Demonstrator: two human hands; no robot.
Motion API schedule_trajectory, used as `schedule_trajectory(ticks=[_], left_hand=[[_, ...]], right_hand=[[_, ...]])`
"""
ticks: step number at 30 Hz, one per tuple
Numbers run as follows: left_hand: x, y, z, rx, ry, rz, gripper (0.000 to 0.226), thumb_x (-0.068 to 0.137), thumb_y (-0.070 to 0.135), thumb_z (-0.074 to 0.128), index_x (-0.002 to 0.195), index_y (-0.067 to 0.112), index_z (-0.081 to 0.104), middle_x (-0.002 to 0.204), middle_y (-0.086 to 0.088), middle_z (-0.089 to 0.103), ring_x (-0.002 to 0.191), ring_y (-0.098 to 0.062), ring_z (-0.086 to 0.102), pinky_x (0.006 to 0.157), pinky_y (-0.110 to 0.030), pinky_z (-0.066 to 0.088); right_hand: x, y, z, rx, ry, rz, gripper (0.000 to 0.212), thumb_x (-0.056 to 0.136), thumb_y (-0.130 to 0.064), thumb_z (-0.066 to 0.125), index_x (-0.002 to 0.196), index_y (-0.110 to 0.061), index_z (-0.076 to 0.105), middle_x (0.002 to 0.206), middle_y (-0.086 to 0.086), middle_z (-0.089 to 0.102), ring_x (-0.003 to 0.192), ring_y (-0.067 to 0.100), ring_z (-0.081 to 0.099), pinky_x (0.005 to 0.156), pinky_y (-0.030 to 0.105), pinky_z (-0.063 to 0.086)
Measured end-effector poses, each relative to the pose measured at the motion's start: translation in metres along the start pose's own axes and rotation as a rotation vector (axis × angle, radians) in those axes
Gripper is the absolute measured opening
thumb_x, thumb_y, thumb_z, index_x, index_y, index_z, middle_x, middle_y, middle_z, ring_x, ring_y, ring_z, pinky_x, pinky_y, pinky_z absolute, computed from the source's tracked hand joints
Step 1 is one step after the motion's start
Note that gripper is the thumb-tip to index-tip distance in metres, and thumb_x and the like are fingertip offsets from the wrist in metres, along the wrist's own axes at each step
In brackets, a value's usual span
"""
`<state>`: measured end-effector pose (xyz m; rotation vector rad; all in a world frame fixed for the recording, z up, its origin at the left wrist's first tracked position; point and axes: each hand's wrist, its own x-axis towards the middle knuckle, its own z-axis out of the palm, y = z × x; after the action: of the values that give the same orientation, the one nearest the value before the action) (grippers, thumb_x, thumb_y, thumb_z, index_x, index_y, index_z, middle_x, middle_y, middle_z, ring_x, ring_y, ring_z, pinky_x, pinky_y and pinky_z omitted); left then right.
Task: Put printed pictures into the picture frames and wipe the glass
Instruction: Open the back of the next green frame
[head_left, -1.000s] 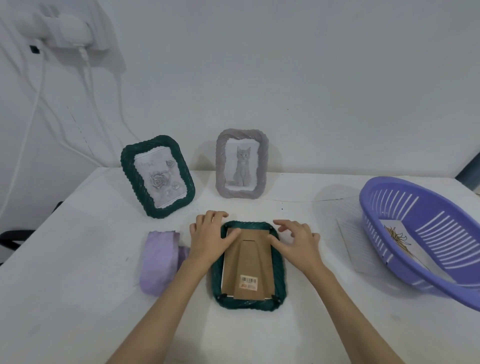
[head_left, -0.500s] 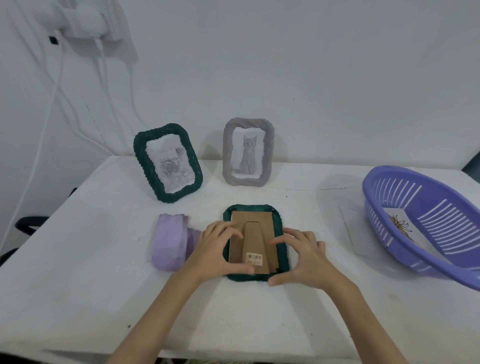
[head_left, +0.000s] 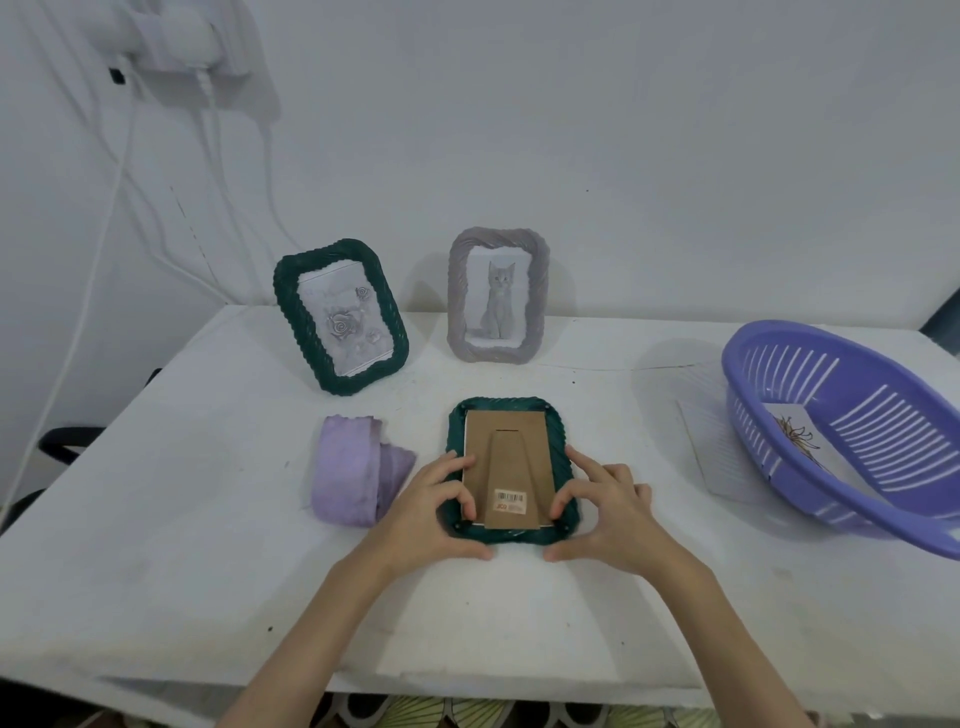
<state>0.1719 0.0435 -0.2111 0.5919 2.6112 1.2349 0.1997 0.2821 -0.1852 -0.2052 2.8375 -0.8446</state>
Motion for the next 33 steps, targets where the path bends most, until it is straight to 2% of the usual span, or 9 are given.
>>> schedule_trajectory(ticks=[3,15,20,24,27,28,30,31,33], left_hand=[[0.001,-0.003,0.002,-0.033,0.005,-0.002,0.034,0.057,0.030,0.086,0.069,0.028,0.055,0.145,0.015,0.033,0.138,0.001,0.016,0.109,-0.020,0.014],[0.000,-0.006,0.004,-0.073,0.002,0.006,0.027,0.057,0.032,0.085,0.058,0.035,0.058,0.146,0.019,0.031,0.140,0.002,0.013,0.112,-0.026,0.014],[-0.001,-0.004,0.002,-0.073,-0.011,0.003,0.027,0.056,0.035,0.085,0.062,0.034,0.058,0.145,0.020,0.031,0.139,0.002,0.013,0.115,-0.033,0.016],[0.001,0.007,0.001,-0.114,0.066,-0.027,0.042,0.057,0.057,0.075,0.088,0.034,0.057,0.145,0.022,0.027,0.137,0.003,0.016,0.113,-0.031,0.017],[0.009,0.012,0.007,-0.058,0.189,-0.080,0.045,0.069,0.065,0.053,0.099,0.031,0.056,0.152,0.014,0.020,0.139,0.001,0.003,0.115,-0.036,0.010],[0.011,0.012,0.009,-0.025,0.202,-0.095,0.043,0.072,0.064,0.053,0.099,0.031,0.057,0.153,0.012,0.017,0.141,-0.001,-0.001,0.115,-0.037,0.008],[0.013,0.011,0.014,0.030,0.202,-0.092,0.043,0.069,0.059,0.066,0.099,0.030,0.059,0.154,0.010,0.016,0.143,-0.005,-0.005,0.115,-0.037,0.005],[0.015,0.010,0.016,0.039,0.205,-0.081,0.048,0.064,0.058,0.072,0.099,0.029,0.060,0.154,0.008,0.016,0.143,-0.007,-0.006,0.115,-0.036,0.004],[0.015,0.011,0.019,0.000,0.229,-0.081,0.056,0.052,0.060,0.071,0.097,0.028,0.063,0.154,0.005,0.018,0.142,-0.009,-0.004,0.114,-0.034,0.003]], right_hand=[[0.001,-0.001,0.000,0.016,-0.005,0.001,0.034,0.054,-0.040,0.084,0.068,-0.042,0.053,0.152,-0.015,0.018,0.113,0.005,0.018,0.087,0.029,0.012],[0.000,0.002,0.004,0.042,0.008,-0.017,0.025,0.057,-0.040,0.083,0.065,-0.040,0.060,0.152,-0.017,0.016,0.116,0.007,0.022,0.088,0.029,0.013],[-0.001,0.003,0.004,0.028,0.003,-0.026,0.026,0.057,-0.043,0.082,0.070,-0.040,0.059,0.153,-0.017,0.015,0.116,0.006,0.020,0.088,0.030,0.012],[-0.002,0.000,0.000,0.124,0.077,0.020,0.042,0.059,-0.059,0.076,0.094,-0.050,0.055,0.149,-0.014,0.024,0.128,0.008,0.017,0.096,0.031,0.011],[0.005,-0.003,0.003,0.114,0.203,0.056,0.051,0.055,-0.080,0.055,0.099,-0.052,0.055,0.148,-0.012,0.027,0.132,0.012,0.016,0.102,0.035,0.012],[0.008,-0.003,0.006,0.105,0.214,0.047,0.057,0.053,-0.083,0.046,0.099,-0.052,0.057,0.148,-0.012,0.027,0.131,0.013,0.016,0.101,0.034,0.012],[0.010,-0.003,0.012,0.103,0.206,0.015,0.065,0.047,-0.087,0.041,0.099,-0.052,0.060,0.148,-0.013,0.025,0.130,0.013,0.016,0.098,0.031,0.011],[0.010,-0.002,0.015,0.109,0.203,-0.005,0.071,0.043,-0.092,0.041,0.098,-0.053,0.060,0.148,-0.014,0.025,0.129,0.013,0.016,0.096,0.029,0.011],[0.011,0.000,0.022,0.135,0.221,-0.029,0.074,0.038,-0.097,0.037,0.095,-0.055,0.060,0.148,-0.015,0.026,0.128,0.013,0.018,0.095,0.028,0.011]])
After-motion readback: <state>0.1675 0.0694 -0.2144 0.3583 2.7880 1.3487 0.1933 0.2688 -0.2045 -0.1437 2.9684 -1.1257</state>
